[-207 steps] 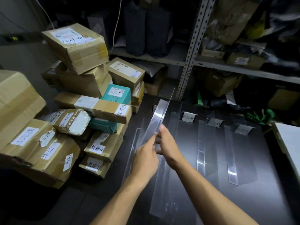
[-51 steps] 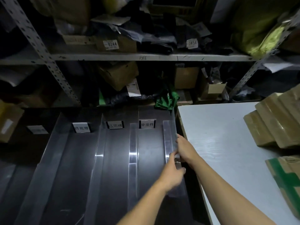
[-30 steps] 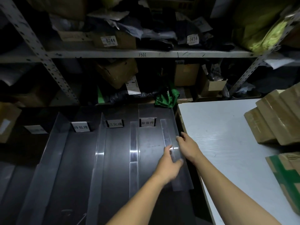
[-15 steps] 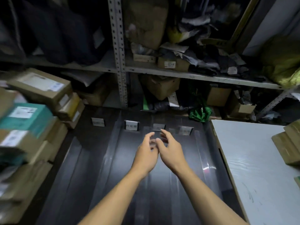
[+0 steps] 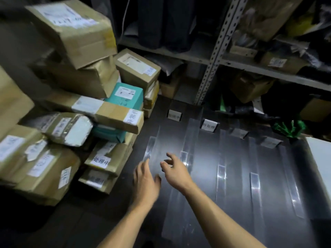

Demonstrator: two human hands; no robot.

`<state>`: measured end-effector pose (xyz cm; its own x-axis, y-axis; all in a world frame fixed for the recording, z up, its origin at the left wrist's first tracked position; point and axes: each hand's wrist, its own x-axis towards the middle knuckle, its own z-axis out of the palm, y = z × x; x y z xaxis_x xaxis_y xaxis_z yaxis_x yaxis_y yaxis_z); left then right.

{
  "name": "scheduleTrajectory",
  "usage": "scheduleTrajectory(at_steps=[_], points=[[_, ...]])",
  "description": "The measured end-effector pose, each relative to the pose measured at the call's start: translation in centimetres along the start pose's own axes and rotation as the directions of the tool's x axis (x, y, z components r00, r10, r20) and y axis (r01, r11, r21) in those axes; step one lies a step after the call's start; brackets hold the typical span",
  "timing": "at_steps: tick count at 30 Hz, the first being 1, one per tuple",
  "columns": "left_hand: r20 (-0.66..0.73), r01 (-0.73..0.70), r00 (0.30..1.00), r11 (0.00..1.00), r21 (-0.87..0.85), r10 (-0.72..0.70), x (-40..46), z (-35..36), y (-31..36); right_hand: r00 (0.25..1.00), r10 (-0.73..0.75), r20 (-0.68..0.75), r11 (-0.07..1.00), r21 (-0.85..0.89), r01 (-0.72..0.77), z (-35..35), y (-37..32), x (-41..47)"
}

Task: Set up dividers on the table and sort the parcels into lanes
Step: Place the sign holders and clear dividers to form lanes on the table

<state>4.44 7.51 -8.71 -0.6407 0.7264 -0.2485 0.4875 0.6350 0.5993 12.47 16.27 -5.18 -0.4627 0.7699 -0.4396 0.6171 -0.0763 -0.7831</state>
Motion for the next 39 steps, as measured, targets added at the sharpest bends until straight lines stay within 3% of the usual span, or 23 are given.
scheduleTrajectory(at_steps=[3,5,9,15,23,31,35,39], points=[[0.229,0.187,0.961,0.973,-0.136,-0.153,0.4,0.0,-3.5,0.991,0.103,0.09,0.995,-0.019,-0.102,3.2,-0.2,1.1],[0.331,0.26,0.927,0.937,-0.233,-0.175,0.5,0.0,-5.0,0.979,0.157,0.129,0.987,-0.005,-0.158,4.6,-0.2,1.7],[0.354,0.255,0.926,0.908,-0.333,-0.13,0.7,-0.4,-5.5,0.957,0.225,0.182,0.968,0.066,-0.241,6.4,-0.1,2.0],[0.34,0.165,0.94,0.887,-0.431,-0.01,0.7,-1.9,-1.5,0.988,0.139,0.064,0.975,0.164,-0.148,4.2,-1.2,1.7],[0.269,-0.038,0.94,0.847,-0.531,0.211,-1.2,-2.3,9.0,0.994,-0.046,-0.096,0.955,0.287,0.072,-7.4,-2.6,-1.7],[0.288,-0.172,0.846,0.741,-0.65,0.449,-8.3,4.8,24.2,0.959,-0.129,-0.253,0.935,0.291,0.203,-25.5,2.8,-8.9],[0.359,-0.157,0.782,0.72,-0.676,0.509,-12.7,10.6,30.8,0.947,-0.061,-0.315,0.944,0.289,0.157,-33.5,8.1,-12.2],[0.46,-0.073,0.726,0.723,-0.687,0.511,-17.2,16.4,35.2,0.933,0.03,-0.36,0.984,0.175,0.036,-39.0,13.9,-15.2]])
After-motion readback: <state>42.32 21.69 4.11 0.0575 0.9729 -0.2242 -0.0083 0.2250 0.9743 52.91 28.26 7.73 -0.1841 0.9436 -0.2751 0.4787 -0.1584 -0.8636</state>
